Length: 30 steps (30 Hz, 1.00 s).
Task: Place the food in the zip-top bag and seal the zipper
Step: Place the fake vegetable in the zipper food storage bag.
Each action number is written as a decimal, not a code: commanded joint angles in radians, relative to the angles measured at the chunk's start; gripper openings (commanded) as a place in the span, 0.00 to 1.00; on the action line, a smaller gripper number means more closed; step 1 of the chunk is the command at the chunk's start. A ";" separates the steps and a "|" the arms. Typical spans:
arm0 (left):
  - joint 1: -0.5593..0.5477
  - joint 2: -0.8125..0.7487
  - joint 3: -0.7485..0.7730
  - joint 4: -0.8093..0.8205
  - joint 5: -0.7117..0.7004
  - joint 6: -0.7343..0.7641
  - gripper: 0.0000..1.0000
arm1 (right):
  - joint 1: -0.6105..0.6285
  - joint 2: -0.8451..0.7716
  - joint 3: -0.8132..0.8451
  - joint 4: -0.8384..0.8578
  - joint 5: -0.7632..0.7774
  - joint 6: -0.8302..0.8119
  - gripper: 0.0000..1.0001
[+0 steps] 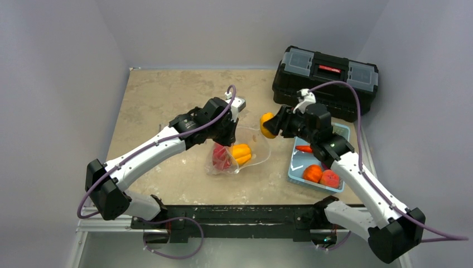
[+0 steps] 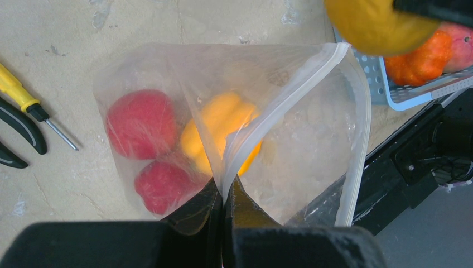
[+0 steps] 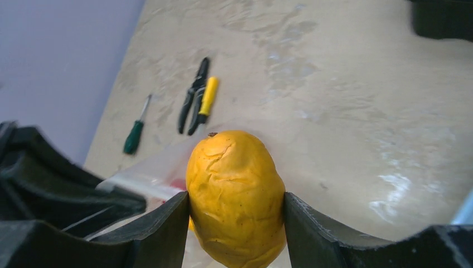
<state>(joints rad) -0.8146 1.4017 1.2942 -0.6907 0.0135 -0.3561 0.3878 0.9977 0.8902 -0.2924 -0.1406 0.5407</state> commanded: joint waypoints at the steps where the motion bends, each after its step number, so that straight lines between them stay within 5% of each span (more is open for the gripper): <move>1: -0.003 -0.021 0.027 0.014 -0.010 0.009 0.00 | 0.123 -0.019 0.053 0.128 -0.055 -0.020 0.00; 14: -0.003 -0.011 0.030 0.015 -0.010 0.009 0.00 | 0.325 -0.028 -0.050 0.222 -0.152 -0.028 0.03; 20: -0.004 -0.012 0.027 0.017 -0.010 0.011 0.00 | 0.376 0.036 -0.021 0.114 0.037 -0.062 0.03; 25: -0.003 -0.025 0.020 0.029 -0.008 0.014 0.00 | 0.396 0.107 -0.020 0.136 0.025 -0.023 0.04; 30: -0.004 -0.038 0.034 0.031 0.021 0.018 0.00 | 0.453 0.153 0.027 0.076 0.228 0.002 0.04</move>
<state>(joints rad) -0.8124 1.4002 1.2942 -0.6979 -0.0071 -0.3470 0.8070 1.1343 0.8486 -0.1860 -0.0711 0.5156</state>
